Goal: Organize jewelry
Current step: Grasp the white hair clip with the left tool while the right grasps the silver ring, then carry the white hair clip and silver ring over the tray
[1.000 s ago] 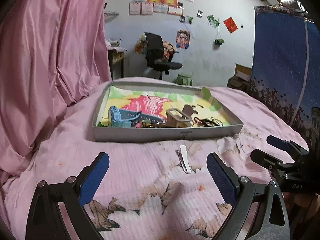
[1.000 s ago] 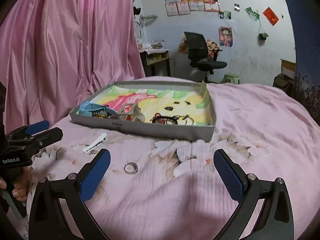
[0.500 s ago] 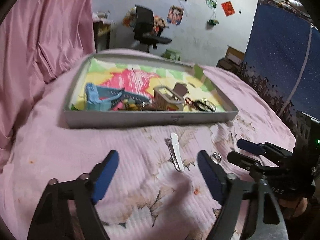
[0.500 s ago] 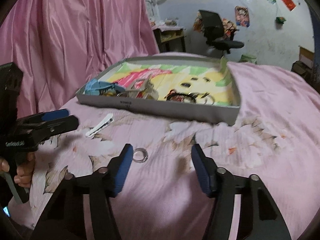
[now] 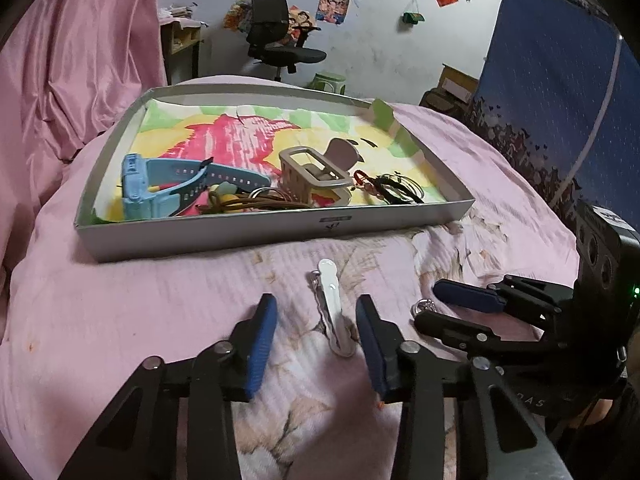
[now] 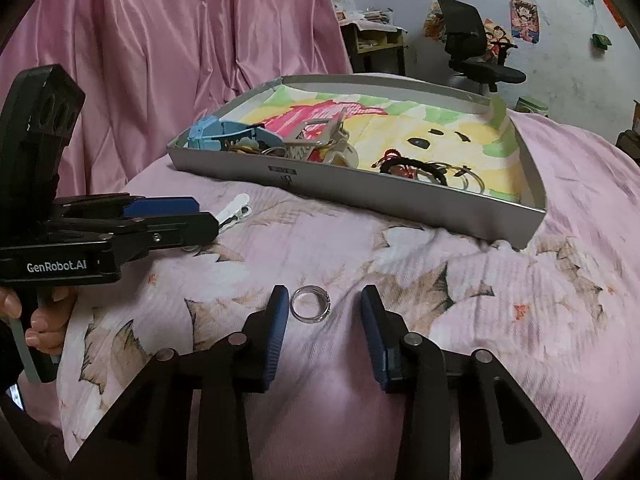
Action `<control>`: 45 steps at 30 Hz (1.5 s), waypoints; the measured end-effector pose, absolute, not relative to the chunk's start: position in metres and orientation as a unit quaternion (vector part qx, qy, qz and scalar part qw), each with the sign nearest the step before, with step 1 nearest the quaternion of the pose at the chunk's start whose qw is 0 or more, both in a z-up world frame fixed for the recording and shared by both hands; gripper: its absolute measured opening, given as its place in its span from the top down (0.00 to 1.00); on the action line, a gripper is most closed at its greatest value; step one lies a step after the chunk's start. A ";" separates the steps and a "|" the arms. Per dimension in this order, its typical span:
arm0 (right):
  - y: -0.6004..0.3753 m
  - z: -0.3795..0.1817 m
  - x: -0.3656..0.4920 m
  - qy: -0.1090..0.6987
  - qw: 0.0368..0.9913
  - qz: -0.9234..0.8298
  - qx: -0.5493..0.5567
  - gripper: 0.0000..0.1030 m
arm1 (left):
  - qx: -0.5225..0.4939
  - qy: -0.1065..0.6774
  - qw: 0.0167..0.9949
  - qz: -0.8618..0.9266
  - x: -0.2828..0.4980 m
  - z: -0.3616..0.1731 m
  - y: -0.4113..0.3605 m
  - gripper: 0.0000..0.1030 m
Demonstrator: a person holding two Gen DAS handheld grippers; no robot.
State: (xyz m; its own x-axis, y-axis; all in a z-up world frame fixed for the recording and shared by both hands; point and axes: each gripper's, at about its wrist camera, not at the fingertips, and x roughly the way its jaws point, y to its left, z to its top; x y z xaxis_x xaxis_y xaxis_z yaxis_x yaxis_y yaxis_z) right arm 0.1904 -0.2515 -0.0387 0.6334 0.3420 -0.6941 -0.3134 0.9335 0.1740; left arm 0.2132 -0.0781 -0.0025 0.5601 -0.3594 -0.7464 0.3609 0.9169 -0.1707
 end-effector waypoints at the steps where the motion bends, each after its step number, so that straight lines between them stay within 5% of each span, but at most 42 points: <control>1: -0.251 -0.039 0.191 0.389 0.903 0.183 0.018 0.70 | 0.005 0.426 0.881 -0.205 0.214 -0.003 -0.080 0.68; 18: -0.251 -0.046 0.192 0.397 0.897 0.192 0.023 0.74 | 0.041 0.441 0.874 -0.203 0.221 -0.010 -0.096 0.88; 21: -0.252 -0.045 0.191 0.394 0.900 0.187 0.023 0.81 | 0.035 0.440 0.874 -0.203 0.220 -0.010 -0.094 0.88; 45: -0.267 -0.029 0.184 0.344 0.923 0.165 0.047 0.82 | 0.006 0.385 0.895 -0.226 0.199 0.005 -0.084 0.88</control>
